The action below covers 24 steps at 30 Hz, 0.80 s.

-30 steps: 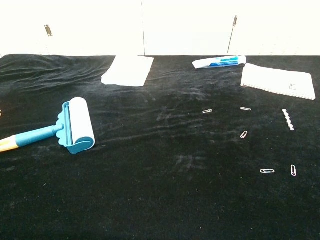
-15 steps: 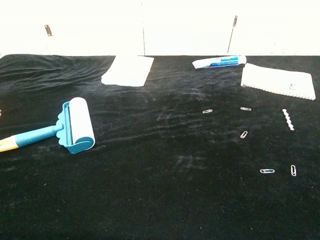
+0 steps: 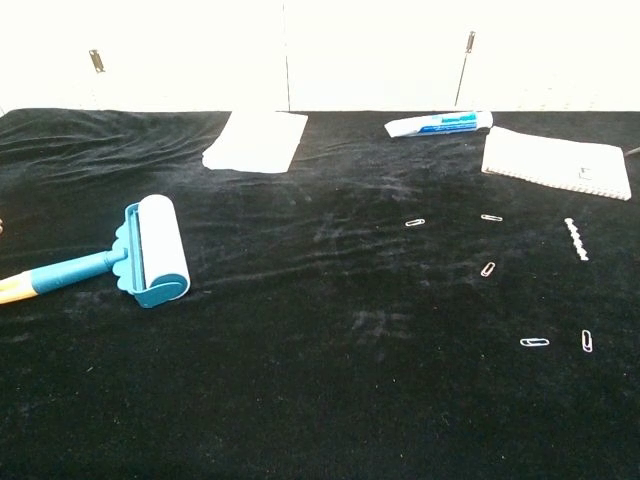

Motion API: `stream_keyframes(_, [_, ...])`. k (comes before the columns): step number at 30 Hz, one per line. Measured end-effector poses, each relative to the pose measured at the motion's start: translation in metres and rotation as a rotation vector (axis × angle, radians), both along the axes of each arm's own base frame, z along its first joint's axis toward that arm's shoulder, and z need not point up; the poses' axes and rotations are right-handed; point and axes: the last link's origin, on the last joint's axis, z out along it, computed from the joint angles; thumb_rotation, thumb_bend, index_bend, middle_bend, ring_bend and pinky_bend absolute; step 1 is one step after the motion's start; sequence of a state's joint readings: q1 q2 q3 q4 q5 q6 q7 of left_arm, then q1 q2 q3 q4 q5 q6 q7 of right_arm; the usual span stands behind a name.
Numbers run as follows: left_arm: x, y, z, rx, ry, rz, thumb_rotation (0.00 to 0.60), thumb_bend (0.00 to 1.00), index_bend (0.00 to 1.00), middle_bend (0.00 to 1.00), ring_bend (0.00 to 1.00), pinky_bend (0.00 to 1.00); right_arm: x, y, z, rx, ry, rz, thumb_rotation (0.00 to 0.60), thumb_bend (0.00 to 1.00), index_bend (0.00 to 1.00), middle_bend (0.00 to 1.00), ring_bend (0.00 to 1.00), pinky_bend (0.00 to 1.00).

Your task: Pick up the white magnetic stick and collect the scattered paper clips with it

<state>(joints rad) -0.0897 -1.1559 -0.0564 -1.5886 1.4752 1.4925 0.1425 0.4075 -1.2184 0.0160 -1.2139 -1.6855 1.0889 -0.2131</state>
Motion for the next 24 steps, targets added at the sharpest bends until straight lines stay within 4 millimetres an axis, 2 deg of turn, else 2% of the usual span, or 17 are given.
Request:
stream_keyframes(5, [-0.002,0.001,0.001,0.004,0.001,0.011,0.600,0.49,0.02,0.00,0.00,0.00,-0.004,-0.016,-0.014,-0.019,0.044,0.048,0.600,0.34,0.41,0.00,0.00,0.00])
stream_keyframes(12, [-0.007,0.005,0.000,0.000,0.002,0.036,0.600,0.49,0.02,0.00,0.00,0.00,-0.006,-0.039,-0.036,-0.023,0.063,0.102,0.600,0.34,0.43,0.00,0.00,0.00])
stream_keyframes(24, [-0.010,0.012,0.001,-0.017,-0.011,0.057,0.600,0.49,0.02,0.00,0.00,0.00,-0.003,-0.057,-0.068,-0.002,0.022,0.120,0.600,0.34,0.43,0.00,0.00,0.00])
